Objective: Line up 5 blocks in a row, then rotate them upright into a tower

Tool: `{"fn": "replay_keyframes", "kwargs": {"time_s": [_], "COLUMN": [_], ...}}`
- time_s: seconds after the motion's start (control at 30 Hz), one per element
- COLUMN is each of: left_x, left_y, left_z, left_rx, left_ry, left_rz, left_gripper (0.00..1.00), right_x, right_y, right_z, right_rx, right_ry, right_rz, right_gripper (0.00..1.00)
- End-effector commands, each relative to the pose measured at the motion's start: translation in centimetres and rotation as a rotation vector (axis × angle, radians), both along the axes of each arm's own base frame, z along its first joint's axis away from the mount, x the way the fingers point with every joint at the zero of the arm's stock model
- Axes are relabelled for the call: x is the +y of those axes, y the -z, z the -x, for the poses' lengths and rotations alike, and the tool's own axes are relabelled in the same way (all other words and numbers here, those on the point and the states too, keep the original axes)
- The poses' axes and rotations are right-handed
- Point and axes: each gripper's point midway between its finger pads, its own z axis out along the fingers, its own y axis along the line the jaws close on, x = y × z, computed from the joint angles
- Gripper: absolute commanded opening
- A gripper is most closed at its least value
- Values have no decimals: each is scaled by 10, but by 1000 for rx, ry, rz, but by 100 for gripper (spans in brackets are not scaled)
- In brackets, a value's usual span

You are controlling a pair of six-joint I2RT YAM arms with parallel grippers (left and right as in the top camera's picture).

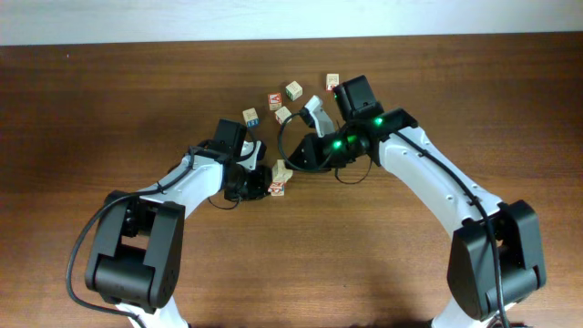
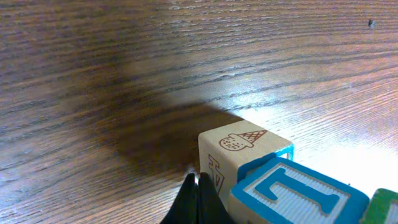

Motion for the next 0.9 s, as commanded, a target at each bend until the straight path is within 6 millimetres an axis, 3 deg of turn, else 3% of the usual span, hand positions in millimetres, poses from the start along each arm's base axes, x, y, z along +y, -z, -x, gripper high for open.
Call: {"fn": "replay_keyframes", "kwargs": {"time_s": [0.0, 0.33, 0.53, 0.7, 0.87], "left_x": [-21, -21, -11, 10, 16], "left_y": [-11, -12, -17, -30, -31], "left_z": [5, 5, -2, -14, -16], "left_rx": [2, 1, -16, -62, -72], "left_ry": [51, 50, 23, -33, -47], "left_rz": [88, 88, 81, 49, 34], "left_gripper": [0, 0, 0, 0, 0], "right_x": [2, 2, 1, 1, 1], "right_y": [27, 28, 28, 28, 28], "right_z": [3, 1, 0, 0, 1], "right_rx": [2, -10, -8, -8, -5], "right_ry": [2, 7, 9, 9, 8], "right_rz": [106, 119, 119, 119, 121], "right_gripper": [4, 4, 4, 4, 4]}}
